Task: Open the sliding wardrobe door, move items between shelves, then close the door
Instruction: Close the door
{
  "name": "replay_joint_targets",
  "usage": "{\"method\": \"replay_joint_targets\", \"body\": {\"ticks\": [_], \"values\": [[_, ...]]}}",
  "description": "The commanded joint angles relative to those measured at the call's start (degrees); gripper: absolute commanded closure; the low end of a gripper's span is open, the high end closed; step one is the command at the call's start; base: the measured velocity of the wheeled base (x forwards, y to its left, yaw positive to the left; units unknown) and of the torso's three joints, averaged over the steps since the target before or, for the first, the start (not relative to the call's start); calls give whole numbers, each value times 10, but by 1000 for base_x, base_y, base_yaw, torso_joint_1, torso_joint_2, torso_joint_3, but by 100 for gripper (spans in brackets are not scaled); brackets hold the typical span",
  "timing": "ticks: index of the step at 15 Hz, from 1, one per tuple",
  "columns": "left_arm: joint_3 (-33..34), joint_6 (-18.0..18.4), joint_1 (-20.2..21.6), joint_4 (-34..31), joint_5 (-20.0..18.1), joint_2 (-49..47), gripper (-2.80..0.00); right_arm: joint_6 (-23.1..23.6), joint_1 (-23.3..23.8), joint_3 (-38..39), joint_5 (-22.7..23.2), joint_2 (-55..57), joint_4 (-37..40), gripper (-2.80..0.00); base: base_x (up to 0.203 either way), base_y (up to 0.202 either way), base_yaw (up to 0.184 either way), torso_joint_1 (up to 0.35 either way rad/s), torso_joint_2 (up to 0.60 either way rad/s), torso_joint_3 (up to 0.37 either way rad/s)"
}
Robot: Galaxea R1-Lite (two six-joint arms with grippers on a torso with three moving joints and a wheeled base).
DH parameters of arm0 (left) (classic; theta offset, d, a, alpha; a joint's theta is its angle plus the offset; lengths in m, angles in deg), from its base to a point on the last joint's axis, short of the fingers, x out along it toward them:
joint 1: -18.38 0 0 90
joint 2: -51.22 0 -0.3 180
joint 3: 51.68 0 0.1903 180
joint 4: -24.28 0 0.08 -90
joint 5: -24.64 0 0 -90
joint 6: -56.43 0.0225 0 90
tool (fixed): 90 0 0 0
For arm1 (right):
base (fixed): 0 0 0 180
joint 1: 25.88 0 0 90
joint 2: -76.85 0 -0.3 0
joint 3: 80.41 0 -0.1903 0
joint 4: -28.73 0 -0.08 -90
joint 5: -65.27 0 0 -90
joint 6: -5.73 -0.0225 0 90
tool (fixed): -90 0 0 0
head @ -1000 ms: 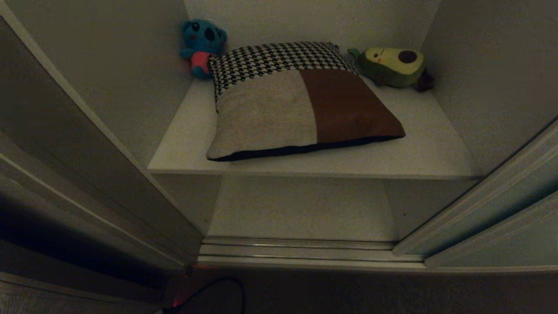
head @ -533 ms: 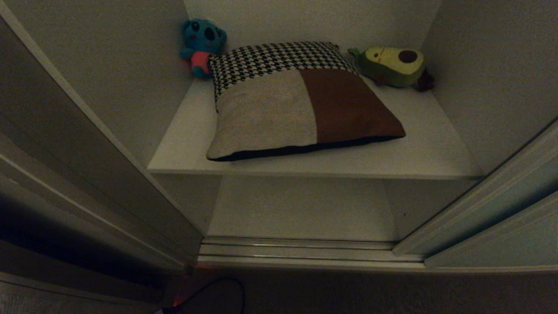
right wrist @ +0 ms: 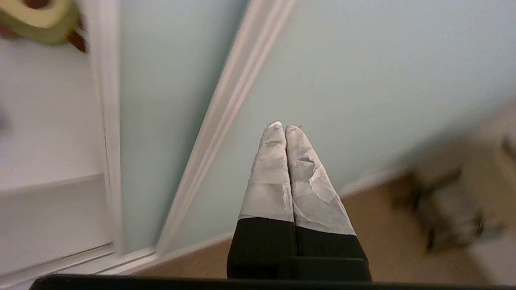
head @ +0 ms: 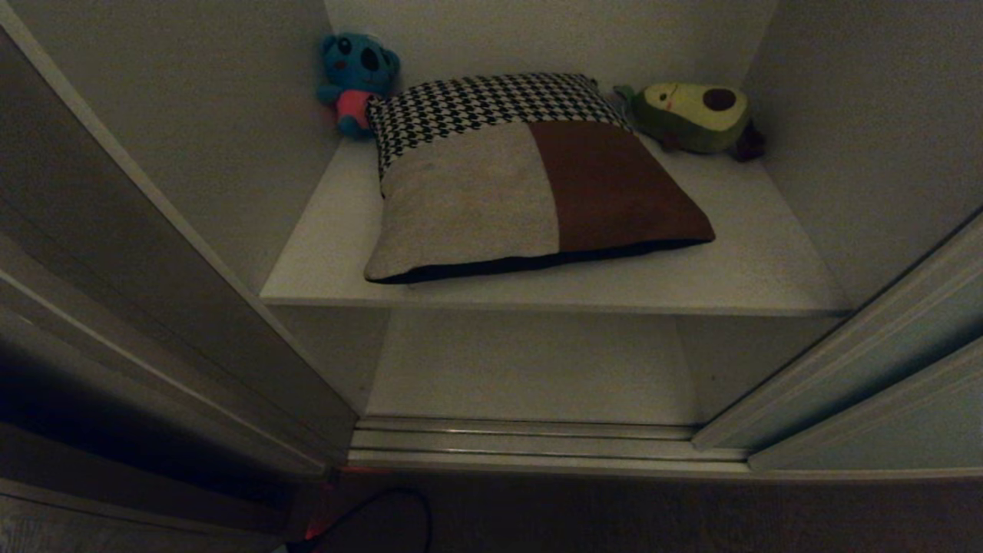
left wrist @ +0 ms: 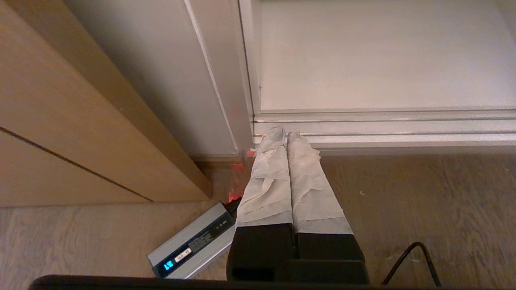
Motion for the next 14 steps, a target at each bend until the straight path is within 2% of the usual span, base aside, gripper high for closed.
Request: {"method": "replay_joint_targets", "body": {"ticks": [1, 2, 4, 5, 8, 10, 14], "values": [[0, 0, 0, 0, 0, 0, 0, 38, -34, 0, -4, -35, -5, 0, 0, 0, 0, 0, 0, 0], [0, 0, 0, 0, 0, 0, 0, 58, -60, 0, -13, -44, -12, 0, 0, 0, 0, 0, 0, 0], [0, 0, 0, 0, 0, 0, 0, 94, -105, -1, -84, -49, -41, 0, 0, 0, 0, 0, 0, 0], [0, 0, 0, 0, 0, 0, 0, 100, -123, -5, -103, -46, -47, 0, 0, 0, 0, 0, 0, 0], [0, 0, 0, 0, 0, 0, 0, 106, -121, -50, -97, -30, -29, 0, 0, 0, 0, 0, 0, 0], [0, 0, 0, 0, 0, 0, 0, 106, -75, -55, -57, -19, -7, 0, 0, 0, 0, 0, 0, 0], [0, 0, 0, 0, 0, 0, 0, 105, 90, -60, 55, 16, -3, 0, 0, 0, 0, 0, 0, 0]]}}
